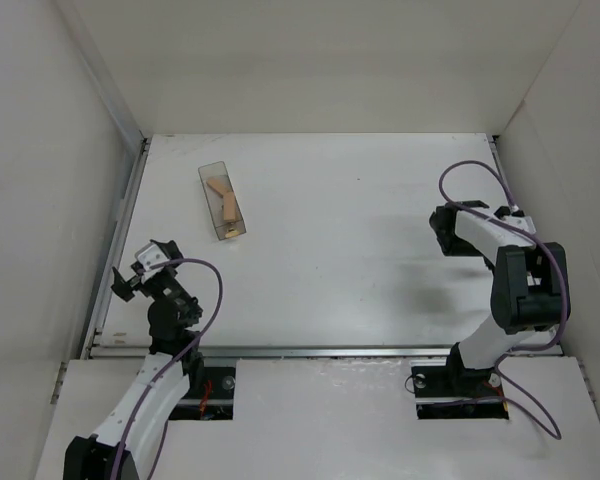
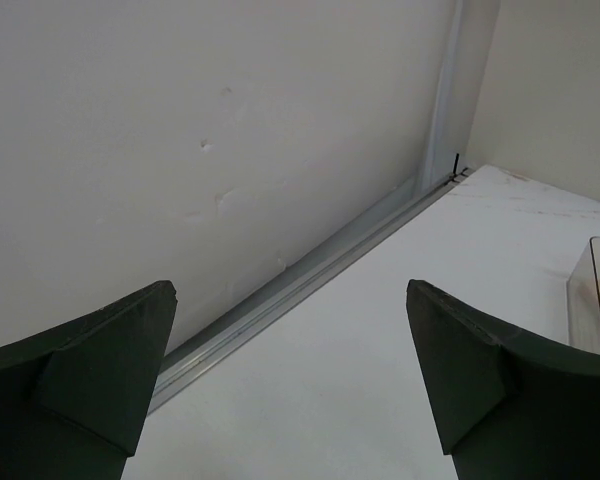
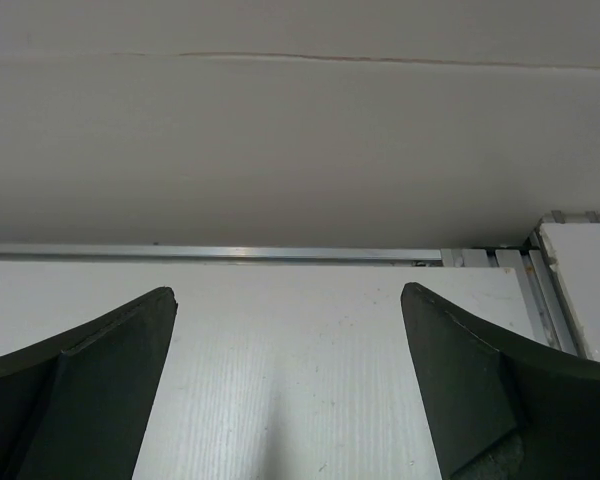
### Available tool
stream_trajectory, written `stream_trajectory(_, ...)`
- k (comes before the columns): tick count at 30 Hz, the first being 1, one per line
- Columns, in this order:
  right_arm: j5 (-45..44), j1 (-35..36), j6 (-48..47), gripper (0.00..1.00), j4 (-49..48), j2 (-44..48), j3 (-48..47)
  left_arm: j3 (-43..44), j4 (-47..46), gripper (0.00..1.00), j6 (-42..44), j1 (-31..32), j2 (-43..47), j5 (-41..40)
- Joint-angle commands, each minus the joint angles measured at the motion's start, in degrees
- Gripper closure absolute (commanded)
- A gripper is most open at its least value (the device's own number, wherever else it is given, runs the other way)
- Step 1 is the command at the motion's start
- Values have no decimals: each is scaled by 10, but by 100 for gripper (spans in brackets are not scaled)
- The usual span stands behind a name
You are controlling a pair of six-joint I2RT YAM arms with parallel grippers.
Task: Build the wood block tower
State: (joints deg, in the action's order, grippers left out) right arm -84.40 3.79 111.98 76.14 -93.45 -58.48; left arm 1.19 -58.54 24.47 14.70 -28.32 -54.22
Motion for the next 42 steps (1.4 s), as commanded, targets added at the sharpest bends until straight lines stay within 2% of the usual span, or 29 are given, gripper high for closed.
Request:
stream_trajectory(1, -108, 13, -49, 0, 31, 5, -59, -30, -60, 0, 10, 4, 10, -19)
stream_trajectory(3, -126, 32, -132, 0, 31, 13, -94, -25, -34, 0, 22, 4, 15, 18)
stream_trajectory(4, -132, 39, -163, 0, 31, 13, -138, -12, 15, 0, 39, 10, 15, 33)
stream_trajectory(5, -139, 46, -209, 0, 31, 6, -163, 51, 83, 0, 27, 10, 31, 71)
stream_trajectory(7, -139, 72, -220, 0, 31, 0, -239, 120, 256, 0, 36, 10, 31, 157)
stream_trajectory(8, -132, 83, -231, 0, 31, -15, -270, 179, 304, 0, 112, 10, 23, 218)
stream_trajectory(9, -113, 96, -264, 0, 31, -28, -304, 206, 341, 0, 149, 10, 11, 305)
stream_trajectory(10, -104, 122, -282, 0, 31, -44, -378, 230, 381, 0, 177, 10, -7, 323)
stream_trajectory(11, -95, 136, -302, 0, 31, -86, -418, 252, 387, 0, 198, 10, -28, 323)
stream_trajectory(13, -82, 168, -387, 0, 31, -144, -501, 324, 387, 0, 226, 10, -111, 262)
stream_trajectory(14, -82, 204, -426, 0, 31, -178, -589, 352, 402, 0, 226, 10, -142, 236)
stream_trajectory(15, -82, 222, -467, 0, 31, -250, -632, 415, 411, 0, 226, 10, -202, 208)
stream_trajectory(16, -92, 240, -529, 0, 31, -282, -666, 451, 423, 0, 193, 10, -232, 147)
stream_trajectory(18, -69, 277, -552, 0, 13, -340, -721, 532, 507, 0, 138, 5, -290, 99)
stream_trajectory(19, 59, 277, -766, 0, -47, -340, -721, 625, 558, 0, 108, 5, -349, 93)
stream_trajectory(20, 201, 277, -944, 0, -313, -326, -693, 675, 615, 0, 40, 5, -379, 110)
stream_trajectory(21, 341, 282, -1042, 5, -418, -288, -544, 727, 728, 0, 4, 5, -410, 131)
stream_trajectory(22, 424, 296, -1089, 5, -585, -195, -415, 811, 805, 0, -59, -4, -463, 186)
stream_trajectory(23, 451, 296, -1090, 3, -586, -157, -414, 842, 806, 0, -60, -13, -486, 212)
stream_trajectory(24, 490, 289, -1083, 3, -645, -128, -371, 863, 849, 0, -110, -13, -506, 233)
stream_trajectory(25, 532, 281, -1075, 2, -656, -107, -365, 878, 863, 0, -133, -20, -524, 246)
stream_trajectory(26, 624, 272, -1075, 0, -656, -90, -365, 897, 877, 0, -155, -20, -561, 262)
stream_trajectory(28, 682, 257, -1075, 0, -619, -100, -401, 903, 908, 5, -191, -32, -597, 282)
stream_trajectory(30, 689, 252, -1075, 0, -602, -111, -407, 903, 919, 12, -236, -54, -647, 309)
stream_trajectory(35, 710, 252, -1049, 0, -602, -104, -352, 908, 942, 25, -310, -130, -745, 352)
stream_trajectory(38, 717, 252, -1040, 0, -583, -104, -346, 931, 926, 29, -299, -158, -793, 437)
stream_trajectory(42, 717, 257, -1028, 0, -560, -110, -335, 927, 862, 31, -276, -164, -788, 517)
